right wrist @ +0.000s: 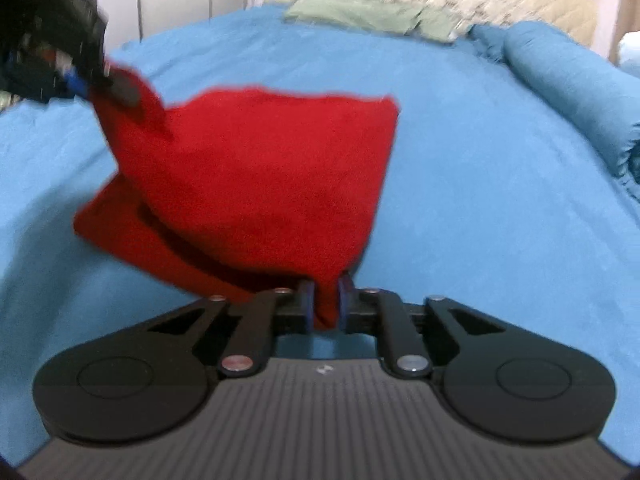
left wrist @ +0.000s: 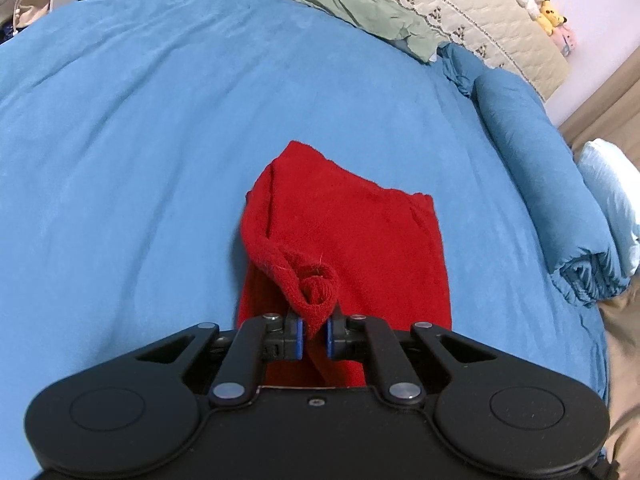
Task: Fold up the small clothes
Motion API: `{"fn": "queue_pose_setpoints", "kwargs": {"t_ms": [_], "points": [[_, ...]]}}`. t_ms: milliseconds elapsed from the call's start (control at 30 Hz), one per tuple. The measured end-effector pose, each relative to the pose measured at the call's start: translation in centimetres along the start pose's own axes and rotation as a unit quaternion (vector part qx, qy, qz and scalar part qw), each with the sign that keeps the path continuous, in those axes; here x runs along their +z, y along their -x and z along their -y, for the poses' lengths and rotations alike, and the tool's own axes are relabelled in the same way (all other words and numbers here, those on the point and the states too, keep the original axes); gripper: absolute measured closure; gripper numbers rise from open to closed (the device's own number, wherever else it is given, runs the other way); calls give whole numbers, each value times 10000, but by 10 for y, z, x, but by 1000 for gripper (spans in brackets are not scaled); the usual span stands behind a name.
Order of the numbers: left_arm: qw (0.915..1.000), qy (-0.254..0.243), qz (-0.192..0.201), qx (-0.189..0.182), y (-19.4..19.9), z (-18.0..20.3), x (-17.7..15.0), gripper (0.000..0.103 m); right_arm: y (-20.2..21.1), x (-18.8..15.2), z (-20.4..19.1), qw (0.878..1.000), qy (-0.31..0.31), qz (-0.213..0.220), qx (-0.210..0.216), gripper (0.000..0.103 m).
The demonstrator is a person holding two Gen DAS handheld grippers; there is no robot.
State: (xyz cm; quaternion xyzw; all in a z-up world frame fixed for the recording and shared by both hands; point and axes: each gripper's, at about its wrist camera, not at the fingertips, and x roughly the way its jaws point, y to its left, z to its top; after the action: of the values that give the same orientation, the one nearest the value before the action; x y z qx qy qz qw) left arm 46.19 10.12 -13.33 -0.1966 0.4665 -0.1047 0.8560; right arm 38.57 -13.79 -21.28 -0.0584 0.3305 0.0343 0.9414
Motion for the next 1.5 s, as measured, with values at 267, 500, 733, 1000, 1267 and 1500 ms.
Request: {"fn": "queue_pose_setpoints", "kwargs": {"t_ms": [267,500,733,1000,1267,1500], "points": [[9995,50,-234,186,-9,-15,-47,94,-2,-14,34,9970,-750,-199,2,82],[9984,-25,-357,443,-38,-29,-79,93,-10,-29,44,9937,-974,-515,205,82],[9924,-769,-4,962,-4,-3,-68,51,19,-4,63,9954,-685,-391,543,25],[9766,-1669,364,1307,-6,25,3,0,8,89,89,9912,-932,-403,850,0],[9914,-1044,-740,290,-84,-7,57,20,-96,129,102,9669,-1540,-1328,1542,0],[9879,-1127,-1045,208,-111,-18,53,31,-154,106,101,9425,-2047,-1993,1736,4]]}}
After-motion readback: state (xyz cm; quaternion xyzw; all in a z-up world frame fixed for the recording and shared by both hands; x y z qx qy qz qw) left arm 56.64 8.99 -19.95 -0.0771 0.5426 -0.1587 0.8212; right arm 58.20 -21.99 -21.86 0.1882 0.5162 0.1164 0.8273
